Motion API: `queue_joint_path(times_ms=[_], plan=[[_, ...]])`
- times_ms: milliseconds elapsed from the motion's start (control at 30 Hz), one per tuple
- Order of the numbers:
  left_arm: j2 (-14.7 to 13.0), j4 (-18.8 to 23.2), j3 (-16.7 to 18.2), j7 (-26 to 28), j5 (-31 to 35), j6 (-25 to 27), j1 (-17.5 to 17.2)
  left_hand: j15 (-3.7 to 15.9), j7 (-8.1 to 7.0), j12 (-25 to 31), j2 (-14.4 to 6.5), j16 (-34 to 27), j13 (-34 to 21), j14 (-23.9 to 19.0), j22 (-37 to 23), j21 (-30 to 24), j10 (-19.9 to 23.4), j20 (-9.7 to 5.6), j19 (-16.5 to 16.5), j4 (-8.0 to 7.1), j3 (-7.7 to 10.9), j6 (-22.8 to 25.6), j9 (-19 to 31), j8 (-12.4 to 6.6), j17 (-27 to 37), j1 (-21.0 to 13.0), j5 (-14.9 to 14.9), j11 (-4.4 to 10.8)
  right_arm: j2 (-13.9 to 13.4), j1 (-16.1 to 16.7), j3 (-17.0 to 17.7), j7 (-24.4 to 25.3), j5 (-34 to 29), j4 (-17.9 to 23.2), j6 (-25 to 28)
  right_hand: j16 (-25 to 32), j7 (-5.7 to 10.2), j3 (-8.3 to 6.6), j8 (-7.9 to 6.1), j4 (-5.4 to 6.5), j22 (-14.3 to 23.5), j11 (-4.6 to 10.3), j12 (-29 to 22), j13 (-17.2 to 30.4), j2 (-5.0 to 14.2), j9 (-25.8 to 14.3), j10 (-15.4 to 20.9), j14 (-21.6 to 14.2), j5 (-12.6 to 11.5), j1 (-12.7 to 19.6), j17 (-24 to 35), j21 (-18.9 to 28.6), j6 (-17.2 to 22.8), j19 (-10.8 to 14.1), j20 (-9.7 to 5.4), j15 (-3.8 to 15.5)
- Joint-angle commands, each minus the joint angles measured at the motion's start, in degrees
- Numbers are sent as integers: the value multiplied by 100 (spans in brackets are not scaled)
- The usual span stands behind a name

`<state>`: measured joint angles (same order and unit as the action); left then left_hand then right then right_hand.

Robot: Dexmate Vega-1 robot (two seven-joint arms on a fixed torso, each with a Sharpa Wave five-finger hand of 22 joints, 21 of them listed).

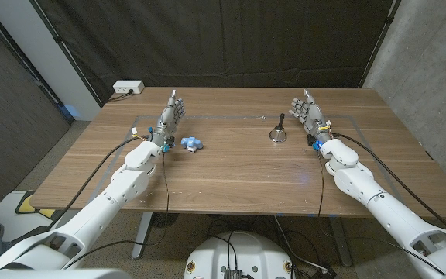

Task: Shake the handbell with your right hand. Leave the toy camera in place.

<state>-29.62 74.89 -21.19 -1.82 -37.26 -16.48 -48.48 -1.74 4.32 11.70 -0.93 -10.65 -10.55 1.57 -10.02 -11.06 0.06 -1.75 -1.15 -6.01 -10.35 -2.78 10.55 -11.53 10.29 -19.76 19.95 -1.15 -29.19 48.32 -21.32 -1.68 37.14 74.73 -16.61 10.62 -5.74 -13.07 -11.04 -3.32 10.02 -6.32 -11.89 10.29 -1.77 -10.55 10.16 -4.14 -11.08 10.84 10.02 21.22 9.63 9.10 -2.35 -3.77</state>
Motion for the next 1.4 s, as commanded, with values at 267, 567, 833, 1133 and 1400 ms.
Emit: queue_joint_path(times_ms=[267, 567, 833, 1133, 1400], plan=[[-128, 91, -52, -139, 87, 17, 1, 7, 36, 25, -22, -26, -20, 52, -18, -21, 11, -139, -59, 14, -44, 0, 8, -13, 13, -56, 40, -57, -159, 212, 30, 298, -237, 402, -62, 32, 46, -32, -50, -27, 10, -11, -52, 21, 49, -25, 88, -77, -38, 95, 28, 1, 75, 62, -37, -2], [-181, 161, -48, -69, 151, 40, -16, 20, 28, 34, -40, -29, -21, 34, -18, -18, 50, -125, -69, 16, -53, 42, 9, -22, 13, -72, 40, -40, -394, 337, -25, 897, -1012, 874, -125, 44, 122, -94, -84, -109, 6, 7, -68, 23, 121, -27, 148, -145, -40, 249, 23, -46, 179, 93, -33, 79], [-54, 64, -9, -31, 154, -238, -58, 49, -1, 57, -61, -49, -22, -32, -18, -22, 124, -115, -63, 17, -61, 103, 9, -38, 13, -89, 40, -30, -668, 357, -134, 1305, -1765, 1309, 151, 58, 118, -135, -80, -192, 3, 53, -82, 23, 143, -28, 203, -226, -43, 385, 19, -52, 189, 208, -84, 125], [-47, 72, -22, -98, 120, -247, -75, 50, -11, 61, -81, -51, -22, -57, -18, -26, 156, -112, -53, 20, -67, 134, 10, -40, 13, -108, 40, -29, -1015, 386, -225, 1659, -2597, 1909, 657, 64, 107, -169, -74, -272, -1, 72, -85, 24, 150, -29, 236, -293, -48, 513, 16, -64, 190, 302, -98, 140], [-27, 73, -47, -106, 156, -299, -79, 50, -19, 53, -96, -48, -23, -67, -18, -30, 153, -102, -45, 22, -73, 151, 11, -39, 13, -123, 40, -26, -1300, 316, -329, 1777, -3325, 2299, 1065, 57, 74, -226, -50, -373, -6, 84, -56, 24, 178, -30, 185, -332, -55, 694, 13, -95, 136, 373, -87, 178]])
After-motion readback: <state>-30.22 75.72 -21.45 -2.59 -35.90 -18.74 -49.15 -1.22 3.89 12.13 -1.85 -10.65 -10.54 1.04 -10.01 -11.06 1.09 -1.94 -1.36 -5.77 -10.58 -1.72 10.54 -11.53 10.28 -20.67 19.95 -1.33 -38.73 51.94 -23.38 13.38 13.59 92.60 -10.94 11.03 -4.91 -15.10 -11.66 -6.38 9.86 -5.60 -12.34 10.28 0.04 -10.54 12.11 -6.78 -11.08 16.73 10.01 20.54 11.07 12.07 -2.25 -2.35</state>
